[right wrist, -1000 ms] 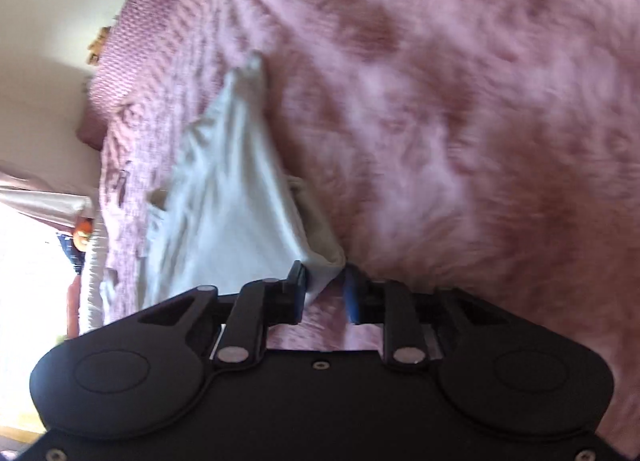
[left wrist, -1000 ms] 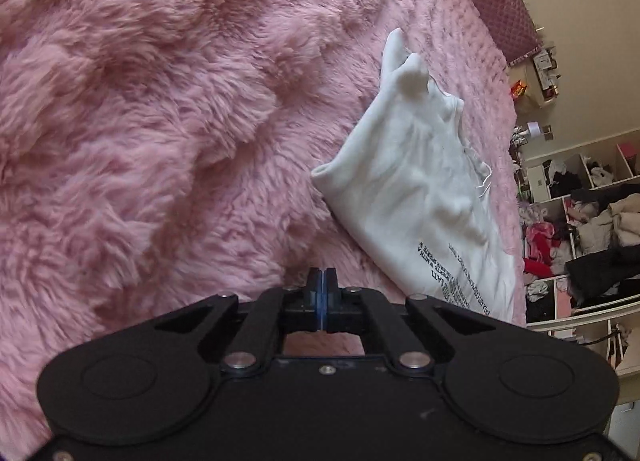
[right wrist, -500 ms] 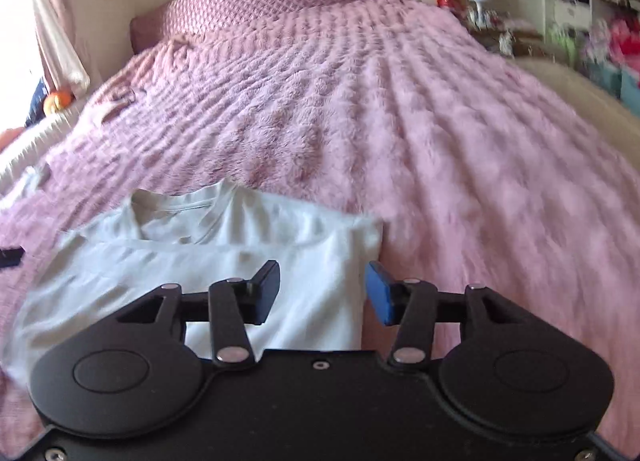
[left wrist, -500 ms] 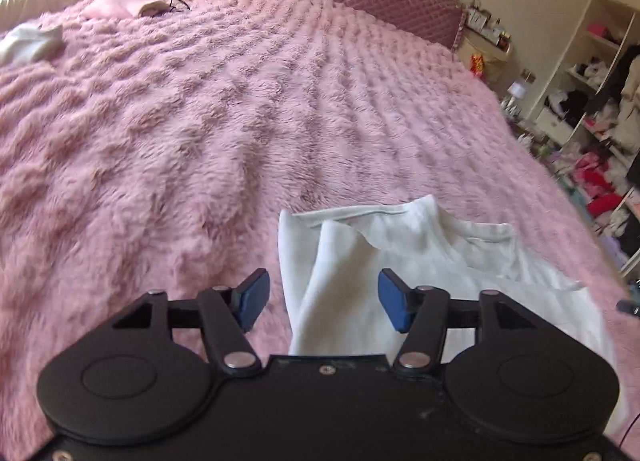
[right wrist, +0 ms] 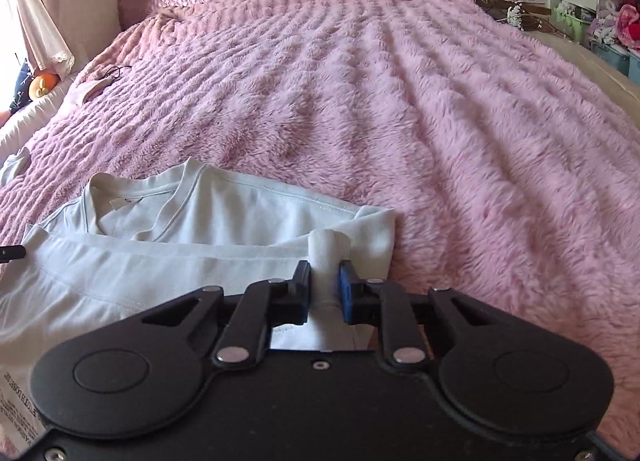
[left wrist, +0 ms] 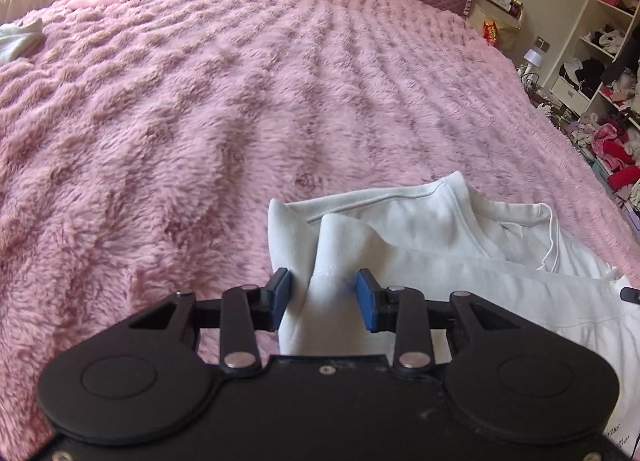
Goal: Fold small clothes
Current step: 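Fold the hem up toward the collar with both tools and release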
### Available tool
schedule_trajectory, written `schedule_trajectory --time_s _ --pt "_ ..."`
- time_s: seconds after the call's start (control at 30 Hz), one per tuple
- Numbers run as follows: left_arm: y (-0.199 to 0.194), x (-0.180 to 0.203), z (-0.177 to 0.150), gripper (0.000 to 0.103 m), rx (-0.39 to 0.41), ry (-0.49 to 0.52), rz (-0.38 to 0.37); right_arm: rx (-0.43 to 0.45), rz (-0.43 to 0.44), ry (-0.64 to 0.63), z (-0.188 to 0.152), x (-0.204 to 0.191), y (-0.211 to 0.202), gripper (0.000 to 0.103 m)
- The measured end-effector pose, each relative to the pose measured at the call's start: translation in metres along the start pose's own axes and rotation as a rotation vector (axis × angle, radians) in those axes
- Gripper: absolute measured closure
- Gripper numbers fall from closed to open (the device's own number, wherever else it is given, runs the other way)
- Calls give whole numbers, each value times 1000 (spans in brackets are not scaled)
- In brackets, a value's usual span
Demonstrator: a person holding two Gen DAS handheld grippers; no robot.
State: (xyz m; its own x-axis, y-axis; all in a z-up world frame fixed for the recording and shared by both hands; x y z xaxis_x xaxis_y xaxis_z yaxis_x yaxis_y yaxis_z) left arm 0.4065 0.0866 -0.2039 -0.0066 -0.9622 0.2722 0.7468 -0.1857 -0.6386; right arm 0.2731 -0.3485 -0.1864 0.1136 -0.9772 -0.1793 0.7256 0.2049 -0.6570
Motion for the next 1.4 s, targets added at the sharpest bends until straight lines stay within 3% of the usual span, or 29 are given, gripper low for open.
schedule_trajectory --time_s 0.07,0.17,0.23,0.47,0.53,0.6,0.67,0.8,0.9,1.03,1.17,1.2,1.23,1.3,1.4 --pt "1 4 1 69 2 26 13 -8 2 0 0 0 2 87" --pt "-3 12 2 68 53 79 91 -12 -11 -14 1 -2 3 86" --pt "-6 15 3 68 75 83 71 -11 -12 -14 1 -2 4 85" --pt "17 27 2 69 -16 127 49 -20 -16 7 1 -2 5 85" --pt "20 25 3 94 -22 101 24 -23 -20 5 1 -1 5 85" --pt "15 23 4 97 8 71 -20 -17 -23 0 0 -2 5 86" --pt "3 23 7 97 65 75 -14 6 -28 -16 1 -5 2 93" --pt "-18 15 19 97 164 40 -5 126 3 -16 15 -14 -14 96" --pt "-10 6 23 97 132 13 13 135 -9 1 28 -16 -4 96" --pt "18 3 9 96 37 22 57 38 -69 -16 19 -13 30 96" --pt "32 -3 -4 85 11 -8 79 44 -93 8 5 -7 37 93" --pt "30 -5 -5 82 13 -21 70 52 -99 15 4 -5 35 86" --pt "24 -7 -4 65 19 -41 59 63 -103 25 3 -4 29 77" --pt "3 -10 -3 34 36 -73 72 87 -91 51 1 1 9 70" --pt "-43 -19 -8 33 59 -92 19 108 -1 70 -8 8 -35 65"
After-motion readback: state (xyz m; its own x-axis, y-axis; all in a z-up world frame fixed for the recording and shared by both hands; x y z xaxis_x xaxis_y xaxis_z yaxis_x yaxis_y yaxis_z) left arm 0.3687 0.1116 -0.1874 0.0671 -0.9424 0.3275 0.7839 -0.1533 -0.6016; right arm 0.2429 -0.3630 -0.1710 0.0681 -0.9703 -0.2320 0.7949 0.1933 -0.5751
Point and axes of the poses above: each gripper's, at about its wrist camera, not at the fingertips, and y roughly the way its jaws point, x to its right, z to its top, the point moved 1 cm from there along y, roughly the way its jaws point, and after that the axes turned 4 degrees about x, right-handed, at the moved point
